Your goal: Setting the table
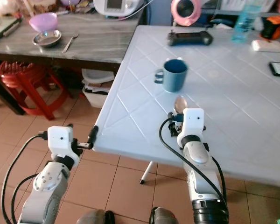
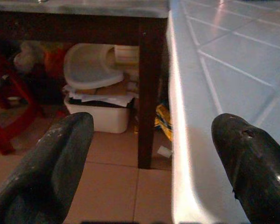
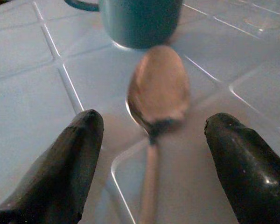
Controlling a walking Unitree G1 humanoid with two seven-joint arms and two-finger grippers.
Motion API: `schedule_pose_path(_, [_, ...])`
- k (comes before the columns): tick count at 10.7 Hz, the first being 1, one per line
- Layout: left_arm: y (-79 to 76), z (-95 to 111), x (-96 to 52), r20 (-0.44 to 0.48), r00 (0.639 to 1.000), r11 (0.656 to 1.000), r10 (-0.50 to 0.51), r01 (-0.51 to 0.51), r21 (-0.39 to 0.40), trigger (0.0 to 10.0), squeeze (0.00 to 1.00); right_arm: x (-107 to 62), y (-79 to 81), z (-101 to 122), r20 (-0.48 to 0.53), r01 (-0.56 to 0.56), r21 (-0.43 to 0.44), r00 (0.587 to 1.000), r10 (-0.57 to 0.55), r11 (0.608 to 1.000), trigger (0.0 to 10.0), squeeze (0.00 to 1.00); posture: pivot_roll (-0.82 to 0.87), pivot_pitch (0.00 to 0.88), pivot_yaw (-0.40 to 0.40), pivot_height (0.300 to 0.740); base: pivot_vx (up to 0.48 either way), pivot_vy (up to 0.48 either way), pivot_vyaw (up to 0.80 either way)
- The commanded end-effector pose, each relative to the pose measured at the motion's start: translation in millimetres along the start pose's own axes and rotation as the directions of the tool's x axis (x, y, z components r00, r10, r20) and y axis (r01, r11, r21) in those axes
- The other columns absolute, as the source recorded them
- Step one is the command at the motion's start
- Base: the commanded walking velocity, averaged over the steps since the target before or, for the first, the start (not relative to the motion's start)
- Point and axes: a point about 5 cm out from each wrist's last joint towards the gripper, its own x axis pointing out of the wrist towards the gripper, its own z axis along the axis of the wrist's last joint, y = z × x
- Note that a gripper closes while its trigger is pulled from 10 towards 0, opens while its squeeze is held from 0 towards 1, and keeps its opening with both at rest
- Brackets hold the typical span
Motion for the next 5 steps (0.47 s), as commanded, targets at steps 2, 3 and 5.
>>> schedule_pose_path(2, [-0.3,-3.1,-3.3,-0.016,1.000,1.000,0.002,-0.001,0.008,10.0,0.00,-3.1,1.9,-11.7,-0.084,0.008,0.055,0.997,-0.003,0.998,0.0,0.00,0.03,0.138,0.063,0.740,0.000,0.000,0.00])
schedule_pose_path(3, [0.1,-2.9,-3.4,-0.017,1.000,1.000,0.002,-0.001,0.008,10.0,0.00,-4.5,3.7,-13.3,-0.098,0.003,0.057,0.995,0.002,0.998,0.0,0.00,0.03,0.141,0.062,0.740,0.000,0.000,0.00])
schedule_pose_path(5, [-0.4,-2.9,-3.3,-0.017,1.000,1.000,-0.002,0.002,0.007,10.0,0.00,-8.9,5.0,-15.8,-0.111,-0.002,0.053,0.994,0.008,0.999,1.5,0.00,0.02,0.145,0.059,0.740,0.000,0.000,0.00])
